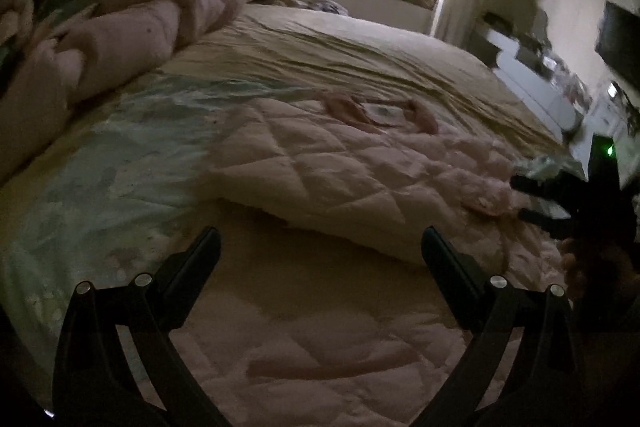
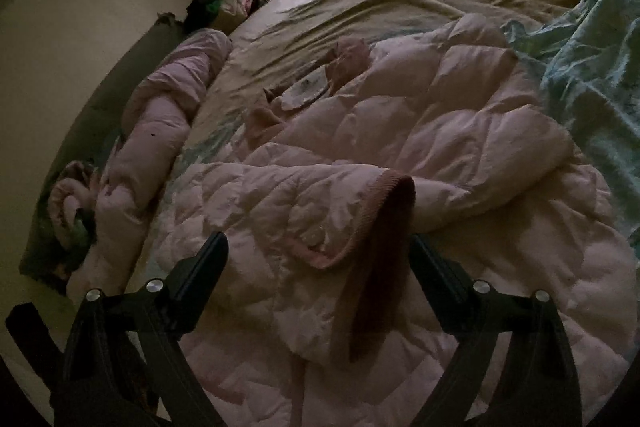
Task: Fold large clothes
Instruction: 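Lay the sleeve onto the folded coat and open the left tool, then grasp the coat hem with the right tool and fold it over the body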
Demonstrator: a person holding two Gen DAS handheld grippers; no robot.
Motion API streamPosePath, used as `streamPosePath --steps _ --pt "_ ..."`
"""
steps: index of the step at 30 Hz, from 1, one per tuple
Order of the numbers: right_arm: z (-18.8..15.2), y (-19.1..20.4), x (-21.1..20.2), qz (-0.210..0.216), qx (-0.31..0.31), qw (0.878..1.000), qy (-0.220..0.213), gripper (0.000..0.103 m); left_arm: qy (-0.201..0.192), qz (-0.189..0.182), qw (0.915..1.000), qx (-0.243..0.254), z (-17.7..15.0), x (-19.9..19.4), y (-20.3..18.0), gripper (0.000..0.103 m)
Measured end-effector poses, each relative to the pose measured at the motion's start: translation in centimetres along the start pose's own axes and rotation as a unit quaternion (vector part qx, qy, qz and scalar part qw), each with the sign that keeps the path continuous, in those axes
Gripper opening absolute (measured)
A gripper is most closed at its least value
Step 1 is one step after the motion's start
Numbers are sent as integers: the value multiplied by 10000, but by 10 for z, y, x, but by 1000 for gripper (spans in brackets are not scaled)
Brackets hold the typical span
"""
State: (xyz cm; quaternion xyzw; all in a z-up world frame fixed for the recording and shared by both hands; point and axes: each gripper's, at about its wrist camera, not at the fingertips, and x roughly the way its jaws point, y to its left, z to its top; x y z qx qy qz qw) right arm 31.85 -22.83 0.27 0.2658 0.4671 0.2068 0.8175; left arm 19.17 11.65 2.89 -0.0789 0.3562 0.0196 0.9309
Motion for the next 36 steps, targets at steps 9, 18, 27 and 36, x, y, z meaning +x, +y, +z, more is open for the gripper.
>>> streamPosePath --steps 9,18,27,36 --pt "1 -7 28 -193 -35 9997 128 74 -154 24 9987 -481 0 -13 56 94" --pt "12 -2 37 -193 -383 9991 -33 18 -57 236 9963 -822 0 -5 88 94" --pt "57 55 -21 63 -1495 9851 -850 8 29 301 9963 -802 20 9 92 94" --pt "95 59 -36 -287 -1873 9752 -1142 6 80 215 9989 -413 49 33 75 94"
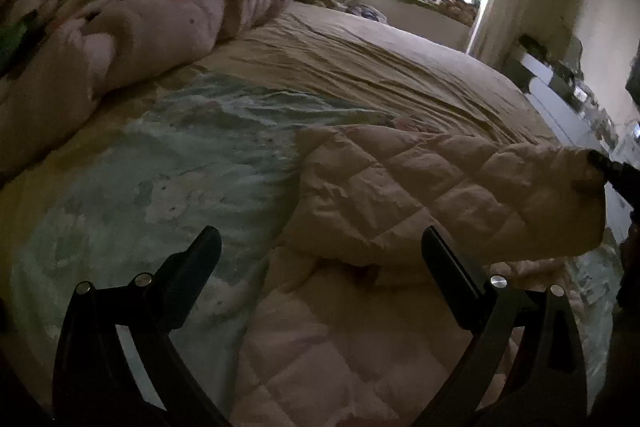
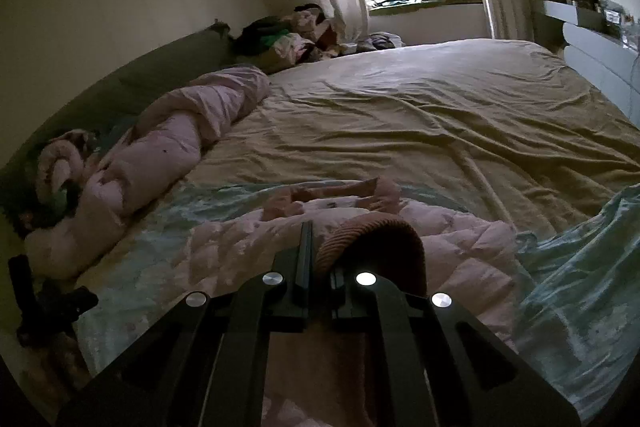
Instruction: Fold large clothes
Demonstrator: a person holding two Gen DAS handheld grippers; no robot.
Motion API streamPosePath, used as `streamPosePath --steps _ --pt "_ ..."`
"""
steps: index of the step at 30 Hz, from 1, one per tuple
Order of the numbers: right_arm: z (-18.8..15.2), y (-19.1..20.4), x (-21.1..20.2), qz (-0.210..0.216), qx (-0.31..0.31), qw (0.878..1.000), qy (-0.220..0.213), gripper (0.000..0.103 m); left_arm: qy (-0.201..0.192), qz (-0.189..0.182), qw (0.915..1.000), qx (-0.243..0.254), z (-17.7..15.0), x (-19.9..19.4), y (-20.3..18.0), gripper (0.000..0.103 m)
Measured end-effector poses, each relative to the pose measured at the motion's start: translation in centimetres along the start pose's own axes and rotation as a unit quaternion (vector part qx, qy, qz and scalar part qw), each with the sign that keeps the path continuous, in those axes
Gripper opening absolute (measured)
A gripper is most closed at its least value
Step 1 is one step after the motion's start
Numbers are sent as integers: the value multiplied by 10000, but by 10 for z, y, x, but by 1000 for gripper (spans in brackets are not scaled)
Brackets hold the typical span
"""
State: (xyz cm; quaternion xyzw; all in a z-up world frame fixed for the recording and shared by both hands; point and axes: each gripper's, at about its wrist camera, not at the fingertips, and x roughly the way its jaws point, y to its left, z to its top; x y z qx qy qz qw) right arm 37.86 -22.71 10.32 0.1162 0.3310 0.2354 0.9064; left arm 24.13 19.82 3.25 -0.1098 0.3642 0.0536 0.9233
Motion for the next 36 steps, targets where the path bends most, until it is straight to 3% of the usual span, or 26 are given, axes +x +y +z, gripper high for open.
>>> streamPosePath --steps 4,18,21,24,28,31,36 --pt "-6 -12 10 -138 106 9998 92 6 132 -283 9995 76 10 21 -11 94" --pt "-18 -20 30 -429 70 9985 345 6 424 -360 9969 561 23 75 -48 94" --pt "-19 -22 35 -480 199 9976 455 7 470 -589 9959 508 21 88 -51 94" --pt "-21 -27 38 -517 382 9965 530 8 609 -507 9956 499 15 102 -51 94" --pt "-29 -31 37 -665 496 9948 594 12 828 -704 9931 431 2 115 -45 90" --pt "-40 -35 35 -926 579 9923 579 26 923 -674 9924 449 -5 122 -40 86" --pt "-47 -16 30 -1138 181 9924 441 27 1010 -644 9913 546 -10 128 -40 84"
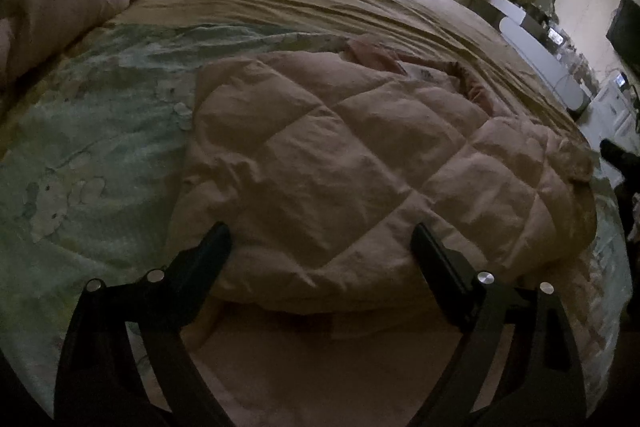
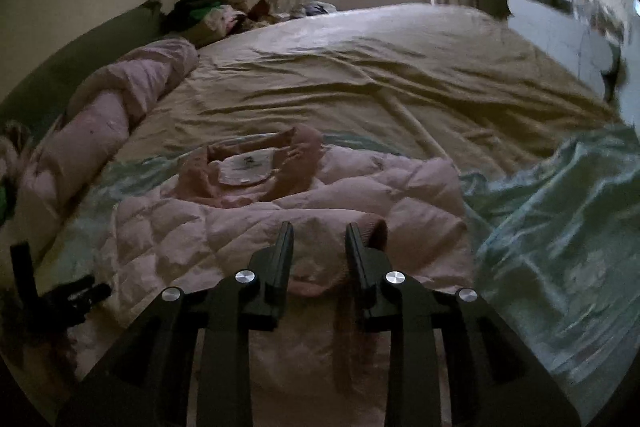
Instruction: Fold large clothes
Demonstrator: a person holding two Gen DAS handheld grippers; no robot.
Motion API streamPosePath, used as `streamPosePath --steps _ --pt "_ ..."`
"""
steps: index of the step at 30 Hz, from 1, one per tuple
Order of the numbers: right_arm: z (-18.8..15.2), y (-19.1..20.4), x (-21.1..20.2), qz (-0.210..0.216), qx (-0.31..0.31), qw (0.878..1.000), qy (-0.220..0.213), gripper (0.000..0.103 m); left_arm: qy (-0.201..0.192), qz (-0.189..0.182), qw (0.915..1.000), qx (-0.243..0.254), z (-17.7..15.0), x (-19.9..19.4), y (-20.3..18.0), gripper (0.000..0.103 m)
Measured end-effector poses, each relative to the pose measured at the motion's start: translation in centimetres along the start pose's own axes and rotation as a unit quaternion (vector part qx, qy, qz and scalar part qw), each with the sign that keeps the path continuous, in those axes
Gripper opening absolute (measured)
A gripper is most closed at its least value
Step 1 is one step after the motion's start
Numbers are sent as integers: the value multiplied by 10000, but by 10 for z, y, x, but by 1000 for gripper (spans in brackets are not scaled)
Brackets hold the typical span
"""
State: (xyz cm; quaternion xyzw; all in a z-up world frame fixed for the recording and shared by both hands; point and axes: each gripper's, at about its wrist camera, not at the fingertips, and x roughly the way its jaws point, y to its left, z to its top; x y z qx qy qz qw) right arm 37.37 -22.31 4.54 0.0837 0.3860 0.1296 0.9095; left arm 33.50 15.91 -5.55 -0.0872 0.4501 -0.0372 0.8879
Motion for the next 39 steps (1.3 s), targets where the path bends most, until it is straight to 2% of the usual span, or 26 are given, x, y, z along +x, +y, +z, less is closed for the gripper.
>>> streamPosePath --steps 1,4,6,8,9,11,15,18,19,21,25,29,33,35,37,39 --pt "0 6 0 67 -91 9999 -9 28 20 18 10000 18 -1 1 0 84" --pt "0 40 2 370 -533 9979 60 44 65 30 10000 -3 -4 7 -1 84" --pt "-1 60 6 546 -783 9953 138 46 70 31 10000 -35 -6 10 0 84" --pt "-2 85 13 691 -1096 9912 256 57 65 25 10000 -45 -8 12 0 85" --pt "-3 94 16 704 -1218 9896 285 59 59 20 10000 -40 -9 12 0 85" --pt "-5 112 26 685 -1480 9859 382 64 45 -7 10000 -55 -11 12 1 85" --pt "-9 134 61 573 -1729 9795 861 66 42 -6 10000 -69 -11 13 2 85" --pt "-19 134 96 199 -1805 9739 1364 67 60 0 10000 -68 -9 15 3 85" --pt "-25 131 112 153 -1816 9698 1622 69 62 2 10000 -68 -10 15 3 85" --pt "-34 127 129 149 -1795 9666 1823 70 74 4 10000 -35 -10 17 2 85" --pt "-41 120 145 178 -1630 9674 1929 71 38 -20 10000 -32 -14 19 5 84" --pt "-42 123 147 108 -1644 9690 1843 72 12 -24 10000 -53 -15 21 5 84" --pt "-36 125 113 134 -1678 9741 1511 72 -89 66 9999 -15 -16 1 -1 84" --pt "-39 126 83 350 -1728 9758 1293 72 -104 82 9999 5 -20 -8 -4 84" --pt "-50 123 72 393 -1755 9745 1345 74 -61 35 10000 -21 -21 -7 -5 84" --pt "-63 117 79 346 -1639 9741 1518 77 -8 -56 9999 -112 -23 1 -2 85"
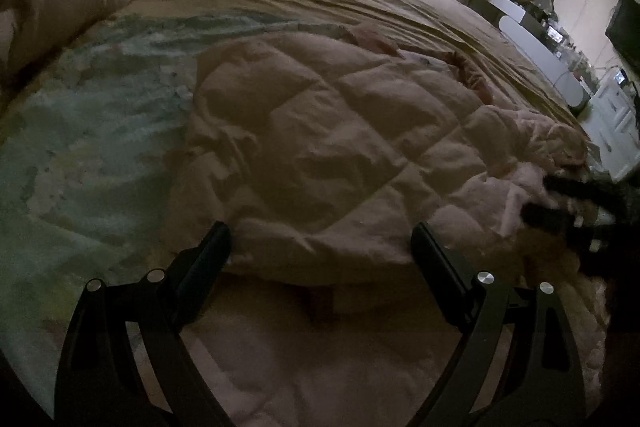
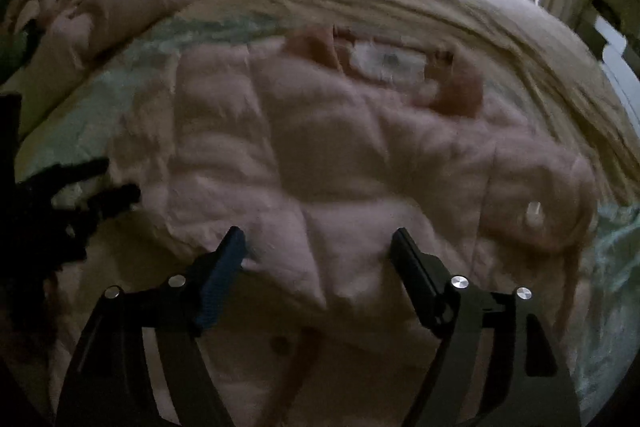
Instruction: Fold large clothes
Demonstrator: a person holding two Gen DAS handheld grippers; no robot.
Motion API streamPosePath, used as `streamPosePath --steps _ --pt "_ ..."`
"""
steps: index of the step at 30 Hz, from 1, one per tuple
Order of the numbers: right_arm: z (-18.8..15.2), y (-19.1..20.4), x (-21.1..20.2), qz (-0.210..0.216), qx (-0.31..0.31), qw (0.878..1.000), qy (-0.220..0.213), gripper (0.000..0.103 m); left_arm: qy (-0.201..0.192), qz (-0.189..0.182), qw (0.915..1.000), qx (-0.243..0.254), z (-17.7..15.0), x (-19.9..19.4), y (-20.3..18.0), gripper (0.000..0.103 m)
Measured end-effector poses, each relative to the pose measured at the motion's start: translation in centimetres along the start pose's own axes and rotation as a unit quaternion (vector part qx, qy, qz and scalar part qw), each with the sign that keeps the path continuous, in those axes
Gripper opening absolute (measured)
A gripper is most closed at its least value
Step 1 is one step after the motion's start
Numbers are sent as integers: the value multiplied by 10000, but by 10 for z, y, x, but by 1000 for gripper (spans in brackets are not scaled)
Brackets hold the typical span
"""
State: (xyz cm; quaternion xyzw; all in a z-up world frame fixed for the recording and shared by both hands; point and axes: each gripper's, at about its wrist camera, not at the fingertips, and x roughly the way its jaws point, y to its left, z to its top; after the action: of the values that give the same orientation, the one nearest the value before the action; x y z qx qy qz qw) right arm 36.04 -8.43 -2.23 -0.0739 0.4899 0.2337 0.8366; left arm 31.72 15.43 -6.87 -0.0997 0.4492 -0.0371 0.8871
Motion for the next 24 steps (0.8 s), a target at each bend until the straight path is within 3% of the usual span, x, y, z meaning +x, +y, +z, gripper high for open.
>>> streamPosePath --steps 8,10,12,14,18,24 --pt "-10 -6 23 -19 439 9989 -182 83 -86 -312 9991 -261 -3 -2 7 85" --pt "-11 -3 8 15 453 9985 -310 83 -103 -354 9989 -280 -3 -12 7 85" --pt "-16 -3 -15 316 563 9964 -541 86 -173 -378 9987 -299 -4 -22 6 85" --pt "-22 -4 -32 429 676 9944 -697 98 -267 -506 9975 -406 -4 -34 8 86" --pt "-29 -3 -58 329 628 9937 -869 98 -419 -510 9970 -393 -4 -54 3 94" --pt "-37 -10 -92 203 783 9899 -1161 98 -550 -436 9972 -267 -7 -80 -11 94"
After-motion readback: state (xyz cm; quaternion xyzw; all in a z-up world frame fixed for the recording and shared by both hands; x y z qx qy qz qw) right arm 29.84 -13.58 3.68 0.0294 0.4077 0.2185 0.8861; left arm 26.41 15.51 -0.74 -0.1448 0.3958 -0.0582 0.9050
